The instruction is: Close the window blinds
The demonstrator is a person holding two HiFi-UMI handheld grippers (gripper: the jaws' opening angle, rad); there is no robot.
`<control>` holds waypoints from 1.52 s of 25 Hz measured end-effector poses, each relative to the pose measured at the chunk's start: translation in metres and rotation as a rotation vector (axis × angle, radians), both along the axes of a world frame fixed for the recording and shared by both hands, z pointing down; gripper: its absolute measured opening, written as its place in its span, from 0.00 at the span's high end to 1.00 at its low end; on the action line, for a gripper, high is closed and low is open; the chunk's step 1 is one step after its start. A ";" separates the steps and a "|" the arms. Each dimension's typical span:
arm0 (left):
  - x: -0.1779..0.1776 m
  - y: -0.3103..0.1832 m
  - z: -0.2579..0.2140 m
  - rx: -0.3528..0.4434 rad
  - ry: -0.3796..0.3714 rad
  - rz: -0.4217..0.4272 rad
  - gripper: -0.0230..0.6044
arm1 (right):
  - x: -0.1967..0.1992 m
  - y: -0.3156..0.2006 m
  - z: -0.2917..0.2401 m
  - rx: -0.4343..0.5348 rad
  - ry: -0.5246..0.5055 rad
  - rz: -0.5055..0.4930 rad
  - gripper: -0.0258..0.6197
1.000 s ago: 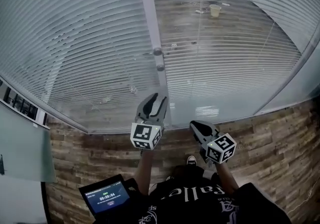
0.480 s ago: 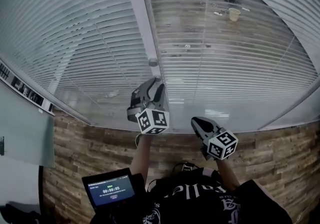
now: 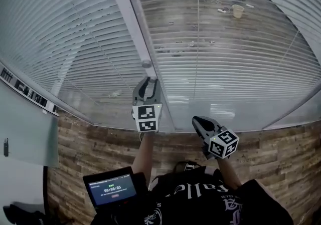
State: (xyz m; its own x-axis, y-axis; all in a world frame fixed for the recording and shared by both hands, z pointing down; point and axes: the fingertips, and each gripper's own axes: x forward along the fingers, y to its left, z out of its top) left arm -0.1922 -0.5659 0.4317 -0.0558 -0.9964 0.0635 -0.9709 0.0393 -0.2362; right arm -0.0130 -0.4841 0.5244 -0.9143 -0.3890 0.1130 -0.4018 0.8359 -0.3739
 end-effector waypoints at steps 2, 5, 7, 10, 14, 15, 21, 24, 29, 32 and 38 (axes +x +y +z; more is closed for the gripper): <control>-0.007 0.003 0.000 0.061 0.410 -0.015 0.76 | 0.001 0.001 0.006 -0.012 -0.007 0.011 0.93; -0.007 0.002 0.003 0.170 1.071 0.028 0.76 | 0.009 -0.001 0.008 -0.031 -0.026 0.032 0.93; -0.004 0.000 0.001 0.203 1.252 0.063 0.76 | 0.012 -0.001 0.007 -0.040 -0.033 0.044 0.93; -0.003 0.002 -0.002 0.116 0.796 0.043 0.76 | 0.011 0.002 0.009 -0.049 -0.036 0.055 0.93; 0.008 0.007 0.011 -0.104 -0.099 0.000 0.73 | 0.011 0.003 0.008 -0.054 -0.042 0.079 0.93; 0.009 0.008 0.011 -0.124 -0.261 -0.007 0.73 | 0.010 0.003 0.008 -0.055 -0.041 0.082 0.93; 0.016 -0.002 0.010 -0.158 -0.742 0.038 0.73 | -0.002 0.003 0.014 -0.077 -0.034 0.094 0.93; 0.013 0.001 0.006 -0.095 -0.488 0.067 0.76 | -0.007 0.008 0.013 -0.081 -0.037 0.093 0.93; 0.001 0.009 -0.002 0.105 0.762 0.073 0.76 | -0.004 0.019 0.013 -0.086 -0.032 0.096 0.93; 0.000 0.011 0.002 0.194 1.334 0.124 0.76 | 0.004 0.024 0.016 -0.093 -0.028 0.105 0.93; 0.004 0.015 -0.013 0.048 0.321 0.085 0.76 | 0.013 0.026 0.014 -0.098 -0.012 0.137 0.93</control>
State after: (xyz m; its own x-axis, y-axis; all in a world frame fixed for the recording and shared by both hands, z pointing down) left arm -0.1879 -0.5512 0.4185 0.0425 -0.9989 0.0174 -0.9958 -0.0409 0.0824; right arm -0.0002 -0.4582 0.5388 -0.8549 -0.4979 0.1457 -0.5046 0.7328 -0.4565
